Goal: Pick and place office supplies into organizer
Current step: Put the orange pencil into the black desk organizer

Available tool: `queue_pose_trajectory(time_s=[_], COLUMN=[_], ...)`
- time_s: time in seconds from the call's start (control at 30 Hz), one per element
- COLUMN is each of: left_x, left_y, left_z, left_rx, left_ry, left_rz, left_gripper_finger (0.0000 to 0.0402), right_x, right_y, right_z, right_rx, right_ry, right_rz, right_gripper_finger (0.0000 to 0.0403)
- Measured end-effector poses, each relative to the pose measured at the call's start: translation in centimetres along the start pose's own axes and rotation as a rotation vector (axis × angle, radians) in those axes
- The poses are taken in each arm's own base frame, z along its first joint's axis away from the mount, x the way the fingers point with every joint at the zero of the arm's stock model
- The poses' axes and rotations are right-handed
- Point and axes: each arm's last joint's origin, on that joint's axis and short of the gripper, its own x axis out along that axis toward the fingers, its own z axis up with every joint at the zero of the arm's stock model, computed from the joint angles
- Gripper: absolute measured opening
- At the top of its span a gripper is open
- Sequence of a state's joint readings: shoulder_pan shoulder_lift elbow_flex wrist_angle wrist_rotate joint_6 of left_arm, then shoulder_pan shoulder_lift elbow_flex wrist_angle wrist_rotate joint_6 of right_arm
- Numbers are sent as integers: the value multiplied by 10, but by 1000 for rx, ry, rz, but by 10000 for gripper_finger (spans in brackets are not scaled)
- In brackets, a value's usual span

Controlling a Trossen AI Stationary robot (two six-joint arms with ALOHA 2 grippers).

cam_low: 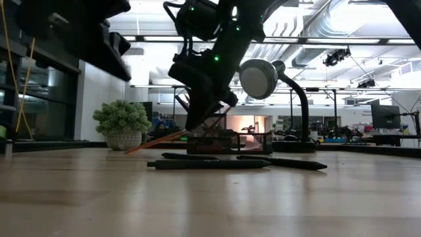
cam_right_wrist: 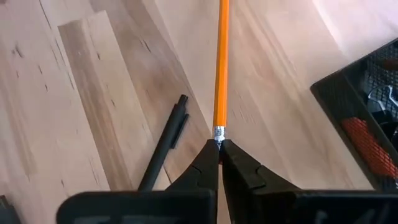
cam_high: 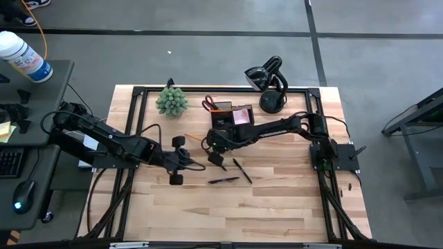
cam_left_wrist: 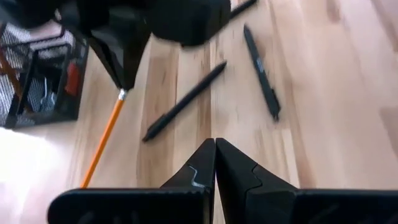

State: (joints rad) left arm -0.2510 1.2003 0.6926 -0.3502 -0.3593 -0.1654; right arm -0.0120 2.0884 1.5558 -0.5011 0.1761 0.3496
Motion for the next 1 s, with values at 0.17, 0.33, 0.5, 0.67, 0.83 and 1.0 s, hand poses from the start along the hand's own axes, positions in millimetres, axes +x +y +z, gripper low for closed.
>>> queue_pose_trajectory(time_s=[0.17, 0.33, 0.5, 0.67, 0.83, 1.0], left_x=[-2, -8, -23, -42, -53, -55], left_y=[1, 1, -1, -2, 2, 2], left_z=[-10, -19, -26, -32, -30, -28], left_rx=[50, 67, 63, 53, 37, 23], left_ry=[84, 160, 183, 155, 99, 65], left_rz=[58, 66, 89, 111, 109, 117], left_gripper_finger=[1, 1, 1, 1, 1, 1], right_x=[-1, -18, -43, -64, -60, -39], right_y=[2, 8, 10, 7, 1, -21], right_z=[-1, 0, 4, 11, 9, -8], right_rx=[-3, -13, -19, -11, -26, -24], right_ry=[8, -9, -51, -105, -92, -3], right_rz=[6, 15, -15, -16, -30, -61], right_gripper_finger=[0, 2, 2, 2, 1, 0])
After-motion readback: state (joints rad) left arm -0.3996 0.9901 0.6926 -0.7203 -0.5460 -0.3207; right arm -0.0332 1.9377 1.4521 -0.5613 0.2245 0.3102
